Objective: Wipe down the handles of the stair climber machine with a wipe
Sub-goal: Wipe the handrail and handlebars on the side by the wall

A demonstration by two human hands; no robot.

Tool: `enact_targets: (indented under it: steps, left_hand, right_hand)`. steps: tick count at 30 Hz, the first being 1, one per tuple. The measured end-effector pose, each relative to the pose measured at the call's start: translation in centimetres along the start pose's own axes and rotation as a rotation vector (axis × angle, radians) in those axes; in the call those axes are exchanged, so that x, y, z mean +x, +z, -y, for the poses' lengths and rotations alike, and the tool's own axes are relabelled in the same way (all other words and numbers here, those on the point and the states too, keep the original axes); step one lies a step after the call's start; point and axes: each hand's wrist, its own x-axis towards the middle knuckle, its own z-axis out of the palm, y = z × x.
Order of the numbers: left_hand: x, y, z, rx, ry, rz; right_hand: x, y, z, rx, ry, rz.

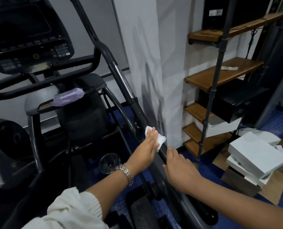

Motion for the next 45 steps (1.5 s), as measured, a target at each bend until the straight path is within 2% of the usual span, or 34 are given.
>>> enact_targets:
  steps: [4,8,10,12,15,17,21,24,27,29,32,37,41,45]
  left_hand:
    - [2.9,-0.5,-0.1,0.088,-0.108,-0.017]
    - [5.2,-0.4,-0.1,0.250,-0.181,-0.117]
    - [4.4,-0.6,0.0,0.284,-0.119,-0.108]
    - [3.2,-1.1,0.6,0.337,-0.036,-0.030]
    - [3.6,-2.9,2.3,0.561,0.077,0.048]
    - [5.4,-4.2,2.9,0.761,0.156,0.026]
    - [8.6,-6.3,3.1,1.075,0.037,-0.020]
    - [8.4,-5.5,3.0,1.107,0.093,-0.050]
    - [6.6,-4.3,3.6,0.989,0.212,-0.015]
    - [7.3,-5.0,4.3,0.926,0.187,-0.015]
    - [8.7,-6.0,4.4,0.870,0.044,-0.062]
    - [5.7,-2.5,1.7,0.519,-0.057,-0.212]
    - [6.0,-1.3,0.0,0.278,-0.252,-0.321]
    - [7.7,-3.0,-0.6,0.147,-0.445,-0.387]
  right_hand:
    - [0.1,0.2,-0.2,0.014,-0.012,0.003]
    - [-0.1,0.3,-0.5,0.023,-0.029,-0.003]
    - [0.0,0.2,-0.5,0.018,-0.030,0.004]
    - [0.0,0.1,-0.5,0.024,-0.031,0.018]
    - [0.1,0.1,-0.5,0.029,-0.047,0.017]
    - [0.0,0.0,-0.6,0.042,-0.047,0.022]
    - [-0.1,-0.1,-0.7,0.044,-0.056,0.030]
    - [0.0,0.0,-0.8,0.038,-0.058,0.025]
    - [0.0,-0.1,-0.7,0.033,-0.064,0.020]
    - [0.0,0.0,-0.8,0.033,-0.066,0.014]
    - [-0.2,0.1,-0.8,0.019,-0.068,0.005]
    - [0.0,-0.1,-0.6,0.058,-0.061,0.009]
    - [0.1,-0.2,-0.5,0.090,-0.059,-0.001]
    - [0.0,-0.1,-0.5,0.058,-0.059,-0.007]
